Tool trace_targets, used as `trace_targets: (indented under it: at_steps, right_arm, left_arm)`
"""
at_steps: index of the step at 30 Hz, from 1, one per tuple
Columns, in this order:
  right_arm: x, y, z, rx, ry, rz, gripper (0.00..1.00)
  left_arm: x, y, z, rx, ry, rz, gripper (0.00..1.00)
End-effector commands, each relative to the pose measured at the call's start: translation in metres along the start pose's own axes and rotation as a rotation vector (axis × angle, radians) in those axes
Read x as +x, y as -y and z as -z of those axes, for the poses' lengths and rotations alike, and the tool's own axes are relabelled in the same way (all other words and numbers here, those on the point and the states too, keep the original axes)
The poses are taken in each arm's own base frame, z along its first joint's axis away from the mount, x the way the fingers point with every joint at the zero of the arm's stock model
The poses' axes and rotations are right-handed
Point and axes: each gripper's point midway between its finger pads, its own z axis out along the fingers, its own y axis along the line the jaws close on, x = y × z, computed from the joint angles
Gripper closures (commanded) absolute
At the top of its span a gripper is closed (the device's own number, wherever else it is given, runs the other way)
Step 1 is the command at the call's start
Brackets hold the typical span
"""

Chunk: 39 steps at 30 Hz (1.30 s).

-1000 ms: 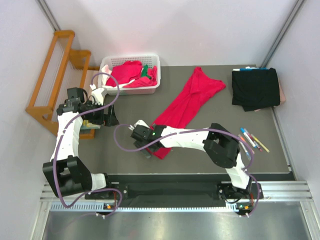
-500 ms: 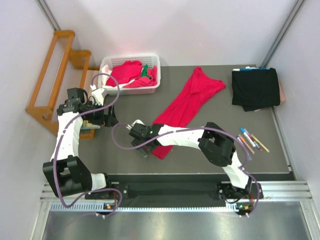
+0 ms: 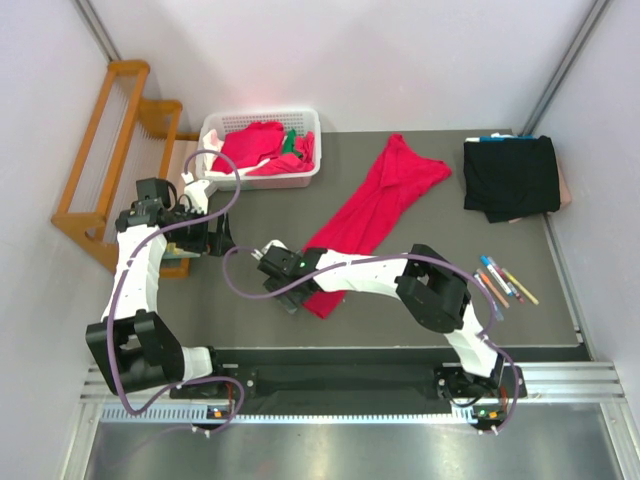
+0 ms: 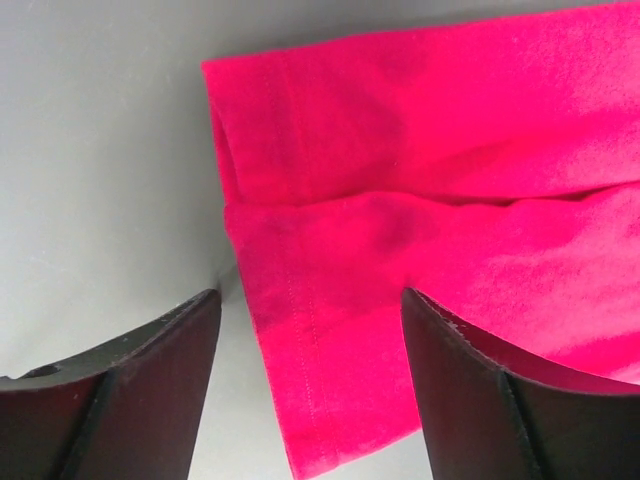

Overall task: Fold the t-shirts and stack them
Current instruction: Fold the tshirt

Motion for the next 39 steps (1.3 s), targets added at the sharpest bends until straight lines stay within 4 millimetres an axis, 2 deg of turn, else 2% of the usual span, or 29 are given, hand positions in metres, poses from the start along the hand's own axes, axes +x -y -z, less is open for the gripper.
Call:
trace_targets:
  at_steps: [1, 4, 7, 10, 15, 19, 24, 27, 34, 39]
  right_arm:
    - [0.001, 0.009, -0.013, 0.006, -0.008, -0.024, 0.29]
    - [0.006, 0.008, -0.018, 0.001, -0.021, -0.030, 0.32]
    - [0.012, 0.005, -0.023, -0.016, -0.035, -0.036, 0.41]
    - [0.023, 0.003, -0.030, -0.021, -0.058, -0.037, 0.46]
    - [0.033, -0.002, -0.031, -0.034, -0.082, -0.039, 0.43]
    - [0.040, -0.006, -0.026, -0.044, -0.095, -0.032, 0.36]
    - [0.054, -0.007, -0.029, -0.031, -0.125, -0.017, 0.36]
    - [0.064, -0.007, -0.034, -0.025, -0.142, -0.019, 0.44]
    - [0.084, -0.003, -0.046, 0.005, -0.187, -0.009, 0.83]
    - [0.087, 0.003, -0.047, 0.038, -0.192, 0.001, 0.88]
  left_arm:
    - [-0.009, -0.004, 0.004, -0.028, 0.046, -0.058, 0.01]
    - [-0.008, -0.005, 0.002, -0.027, 0.044, -0.056, 0.01]
    - [-0.009, -0.005, 0.002, -0.024, 0.044, -0.052, 0.01]
    - [-0.009, -0.006, 0.002, -0.031, 0.044, -0.055, 0.01]
    - [-0.011, -0.007, 0.004, -0.040, 0.049, -0.062, 0.01]
    - [-0.012, -0.006, 0.004, -0.036, 0.049, -0.064, 0.01]
    - [-0.013, -0.005, 0.004, -0.029, 0.053, -0.060, 0.01]
    - [-0.013, -0.006, 0.004, -0.036, 0.055, -0.064, 0.01]
    - [-0.015, -0.008, 0.007, -0.051, 0.055, -0.070, 0.01]
    - [-0.016, -0.009, 0.006, -0.051, 0.055, -0.071, 0.01]
